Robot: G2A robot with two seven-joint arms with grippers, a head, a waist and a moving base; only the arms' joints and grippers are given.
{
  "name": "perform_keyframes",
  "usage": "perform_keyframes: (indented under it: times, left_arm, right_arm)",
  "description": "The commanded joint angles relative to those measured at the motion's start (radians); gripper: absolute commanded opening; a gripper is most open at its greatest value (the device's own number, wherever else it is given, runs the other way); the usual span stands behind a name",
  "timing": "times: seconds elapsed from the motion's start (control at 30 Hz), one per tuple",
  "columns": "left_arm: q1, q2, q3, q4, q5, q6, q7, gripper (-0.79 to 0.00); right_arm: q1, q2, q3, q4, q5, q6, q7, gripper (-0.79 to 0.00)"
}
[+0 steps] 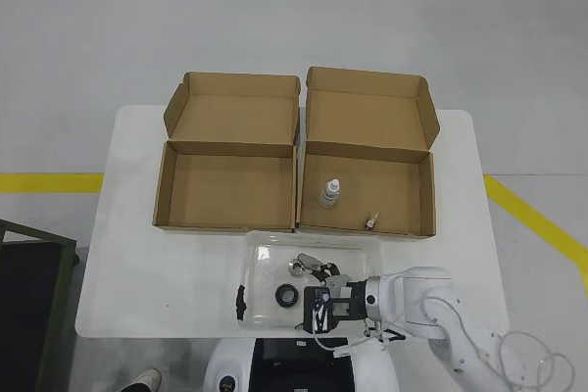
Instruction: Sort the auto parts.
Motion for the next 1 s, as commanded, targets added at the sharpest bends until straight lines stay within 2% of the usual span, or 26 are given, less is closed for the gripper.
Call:
perform_keyframes:
  times: [0.0,0.03,0.3,0.47,0.53,0.63,0.73,0.97]
  left_arm:
    - [0.0,0.0,0.0,0.0,0.0,0.0,0.0,0.0]
    - [0.0,0.0,0.0,0.0,0.0,0.0,0.0,0.0]
    - [0.0,0.0,0.0,0.0,0.0,0.0,0.0,0.0]
    - [0.0,0.0,0.0,0.0,0.0,0.0,0.0,0.0]
    - [0.0,0.0,0.0,0.0,0.0,0.0,0.0,0.0]
    - [0.0,0.0,0.0,0.0,0.0,0.0,0.0,0.0]
    - [0.0,0.0,0.0,0.0,0.0,0.0,0.0,0.0]
    - [0.0,0.0,0.0,0.0,0.0,0.0,0.0,0.0]
  right_arm:
    - [0.011,-0.002,-0.014,0.015,-0.009,0.003,-0.008,-0.022]
    - [0.018,-0.003,-0.021,0.021,-0.013,0.003,-0.009,-0.046]
    - [0.07,-0.009,-0.064,0.056,-0.034,-0.002,-0.008,-0.095]
    - [0.098,-0.01,-0.083,0.085,-0.03,-0.032,0.006,-0.102]
    - [0.106,-0.01,-0.091,0.096,-0.029,-0.036,0.008,-0.129]
    - [0.117,-0.012,-0.102,0.112,-0.029,-0.035,0.007,-0.252]
    - [0.128,-0.013,-0.113,0.124,-0.029,-0.035,0.006,-0.339]
    - [0.149,-0.015,-0.136,0.144,-0.035,-0.047,0.015,-0.391]
